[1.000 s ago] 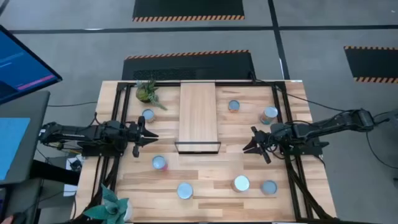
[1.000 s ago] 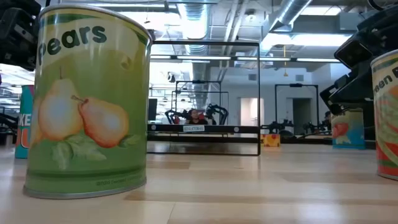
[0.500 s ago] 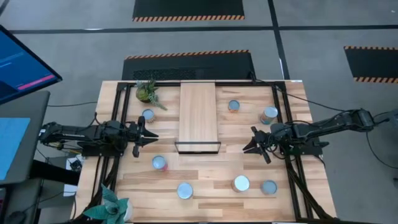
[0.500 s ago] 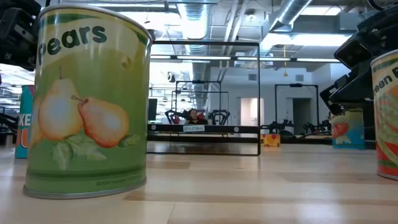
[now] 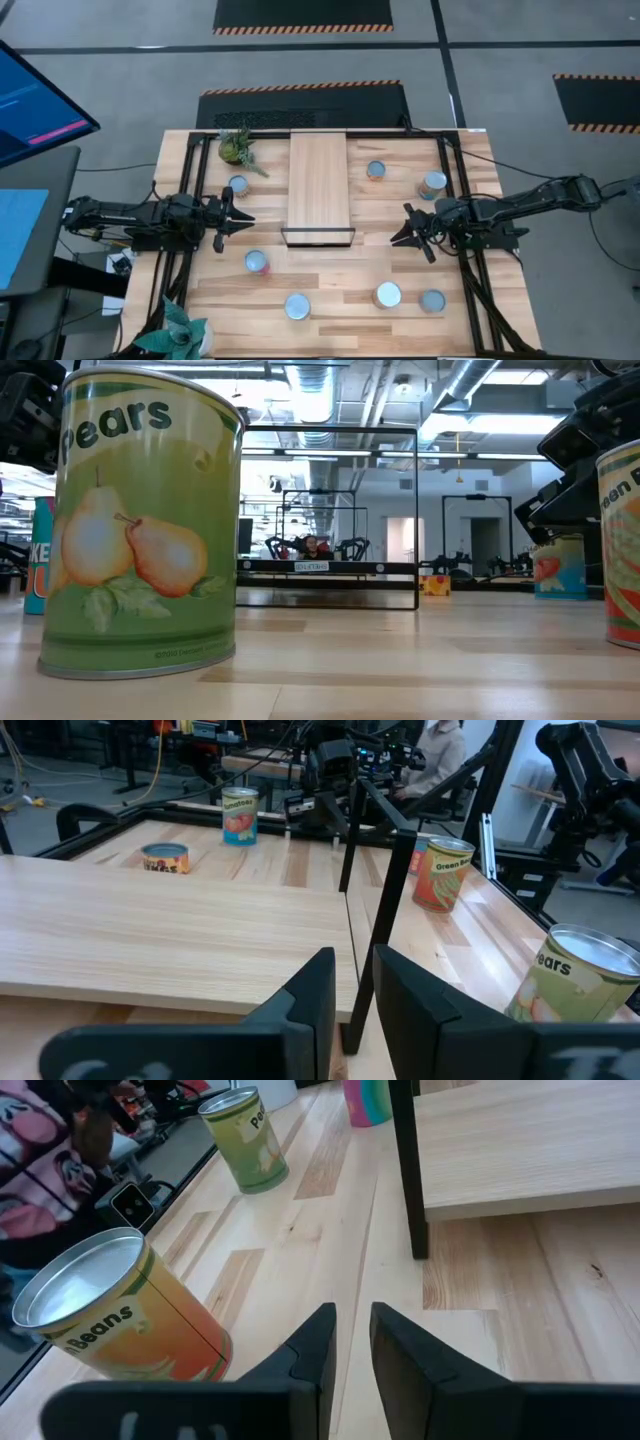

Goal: Pick and place cans onto a shelf

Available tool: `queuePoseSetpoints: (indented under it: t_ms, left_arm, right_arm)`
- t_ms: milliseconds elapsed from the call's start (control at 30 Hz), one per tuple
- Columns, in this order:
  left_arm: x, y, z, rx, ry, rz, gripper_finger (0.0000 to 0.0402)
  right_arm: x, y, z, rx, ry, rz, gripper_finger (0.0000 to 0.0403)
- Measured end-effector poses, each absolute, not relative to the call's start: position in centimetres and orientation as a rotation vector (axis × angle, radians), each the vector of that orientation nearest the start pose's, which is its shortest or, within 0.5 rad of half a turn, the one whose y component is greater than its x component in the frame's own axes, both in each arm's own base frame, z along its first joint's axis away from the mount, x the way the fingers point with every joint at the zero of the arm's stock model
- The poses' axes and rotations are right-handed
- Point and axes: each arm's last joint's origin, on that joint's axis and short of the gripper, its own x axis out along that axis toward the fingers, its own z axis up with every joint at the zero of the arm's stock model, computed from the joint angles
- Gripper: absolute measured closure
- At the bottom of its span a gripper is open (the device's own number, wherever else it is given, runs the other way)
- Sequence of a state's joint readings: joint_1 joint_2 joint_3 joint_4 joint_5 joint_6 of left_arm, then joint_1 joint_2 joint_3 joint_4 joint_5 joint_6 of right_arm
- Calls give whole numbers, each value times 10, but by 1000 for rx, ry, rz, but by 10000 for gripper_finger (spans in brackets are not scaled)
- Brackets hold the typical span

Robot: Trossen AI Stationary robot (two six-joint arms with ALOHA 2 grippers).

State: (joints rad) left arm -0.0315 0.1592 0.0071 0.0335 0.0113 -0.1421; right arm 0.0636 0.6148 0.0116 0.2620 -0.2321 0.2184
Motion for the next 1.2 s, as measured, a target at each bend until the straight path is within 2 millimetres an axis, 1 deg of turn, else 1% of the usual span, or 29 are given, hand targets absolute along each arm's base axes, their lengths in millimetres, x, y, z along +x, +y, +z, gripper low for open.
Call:
queuePoseSetpoints:
  t_ms: [100,267,367,467,600,667,833,967,1033,1133,1200]
  left_arm:
    - [107,-4,156,-141,121,-34,340]
    - [107,-4,156,-141,121,-34,340]
    - [107,-3,156,-139,116,-25,340]
    - [107,-3,157,-196,105,-8,340]
    - [107,-3,159,-266,90,-2,340]
    - [107,-2,159,-305,83,29,340]
    - [107,2,160,-453,42,168,340]
    - [106,5,162,-507,-18,283,340]
    - [106,7,166,-565,-84,326,340]
    - [105,9,174,-620,-198,384,340]
    - [103,12,179,-604,-266,454,340]
  right_arm:
    - [130,15,134,233,371,257,310]
    - [130,15,134,88,354,282,310]
    - [130,15,134,81,354,283,310]
    - [131,15,136,-7,314,294,310]
    - [133,16,147,12,199,296,310]
    - [135,16,155,35,122,296,310]
    - [135,13,178,202,-98,241,310]
    - [132,11,195,236,-287,194,310]
    - [129,10,202,235,-363,176,310]
    - [127,7,210,233,-463,66,310]
    - [126,3,216,226,-500,-43,310]
